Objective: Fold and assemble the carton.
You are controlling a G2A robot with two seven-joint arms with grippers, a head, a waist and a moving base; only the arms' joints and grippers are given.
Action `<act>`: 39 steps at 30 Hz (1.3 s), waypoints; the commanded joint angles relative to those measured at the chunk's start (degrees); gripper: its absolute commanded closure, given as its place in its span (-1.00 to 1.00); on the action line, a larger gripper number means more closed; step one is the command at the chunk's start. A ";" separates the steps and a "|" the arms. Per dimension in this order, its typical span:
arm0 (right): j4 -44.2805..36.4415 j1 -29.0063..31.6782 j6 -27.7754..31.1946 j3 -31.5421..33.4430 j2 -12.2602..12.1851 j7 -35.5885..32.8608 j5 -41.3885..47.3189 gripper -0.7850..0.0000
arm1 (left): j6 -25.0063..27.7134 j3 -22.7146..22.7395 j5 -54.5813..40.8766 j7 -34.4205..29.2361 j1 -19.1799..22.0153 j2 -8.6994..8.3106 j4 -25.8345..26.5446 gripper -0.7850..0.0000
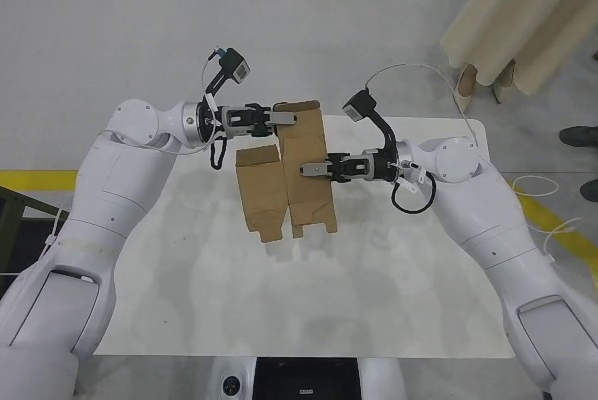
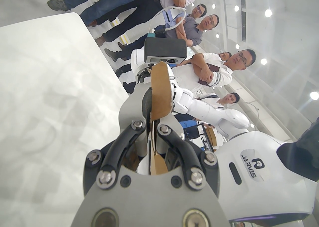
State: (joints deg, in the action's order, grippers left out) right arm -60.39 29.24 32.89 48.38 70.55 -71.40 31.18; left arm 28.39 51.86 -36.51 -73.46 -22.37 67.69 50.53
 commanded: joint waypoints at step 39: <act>2.94 1.89 -6.02 6.22 0.12 28.04 -3.51 1.00 | -5.68 9.19 8.88 15.85 -10.40 -2.43 11.00 -1.00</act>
State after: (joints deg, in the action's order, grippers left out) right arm -57.17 31.03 26.99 54.53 70.65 -43.53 27.99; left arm 23.03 61.01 -27.51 -57.71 -32.60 65.24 61.30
